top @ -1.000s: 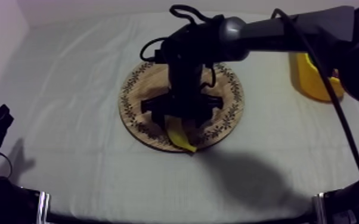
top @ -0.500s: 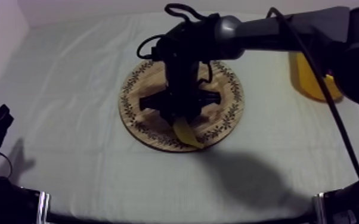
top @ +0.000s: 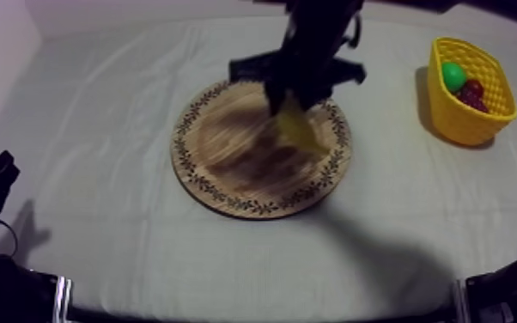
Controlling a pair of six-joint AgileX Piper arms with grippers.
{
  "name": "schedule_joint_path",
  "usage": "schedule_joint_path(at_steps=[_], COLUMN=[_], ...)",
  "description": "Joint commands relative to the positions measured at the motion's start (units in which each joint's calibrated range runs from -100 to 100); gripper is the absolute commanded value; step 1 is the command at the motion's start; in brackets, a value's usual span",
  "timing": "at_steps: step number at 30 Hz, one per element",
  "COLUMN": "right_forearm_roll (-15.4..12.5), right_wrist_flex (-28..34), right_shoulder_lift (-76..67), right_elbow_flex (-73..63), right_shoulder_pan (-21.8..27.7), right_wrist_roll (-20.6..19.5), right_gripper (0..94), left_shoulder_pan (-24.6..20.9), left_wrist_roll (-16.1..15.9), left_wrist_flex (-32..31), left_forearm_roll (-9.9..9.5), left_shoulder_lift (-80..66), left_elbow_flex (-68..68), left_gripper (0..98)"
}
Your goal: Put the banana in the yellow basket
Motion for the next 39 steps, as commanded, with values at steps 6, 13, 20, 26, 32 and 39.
schedule_joint_path(at_steps=[6,13,20,26,32,39], right_forearm_roll=[0.4,2.0,3.2,4.4,5.6,4.6], right_wrist_flex=[1.2,0.8,-1.5,-2.5,-3.2,-2.9], right_shoulder_lift=[-10.4,-11.2,-8.1,-4.0,-1.3,-1.8], right_elbow_flex=[-1.4,-2.7,-3.1,-4.1,-3.9,-4.4], right_shoulder_pan=[9.4,18.7,26.4,30.8,33.0,34.6], right_wrist_roll=[2.8,4.1,4.7,4.7,4.4,5.7], right_gripper=[23.4,24.5,24.5,24.7,37.8,51.2], left_shoulder_pan=[0.0,0.0,0.0,0.0,0.0,0.0], left_wrist_roll=[0.0,0.0,0.0,0.0,0.0,0.0], left_wrist_flex=[0.0,0.0,0.0,0.0,0.0,0.0], left_forearm_roll=[-0.02,-0.02,-0.02,-0.02,-0.02,-0.02], left_shoulder_lift=[0.0,0.0,0.0,0.0,0.0,0.0], left_elbow_flex=[0.0,0.0,0.0,0.0,0.0,0.0], left_gripper=[0.1,0.1,0.1,0.1,0.1,0.1])
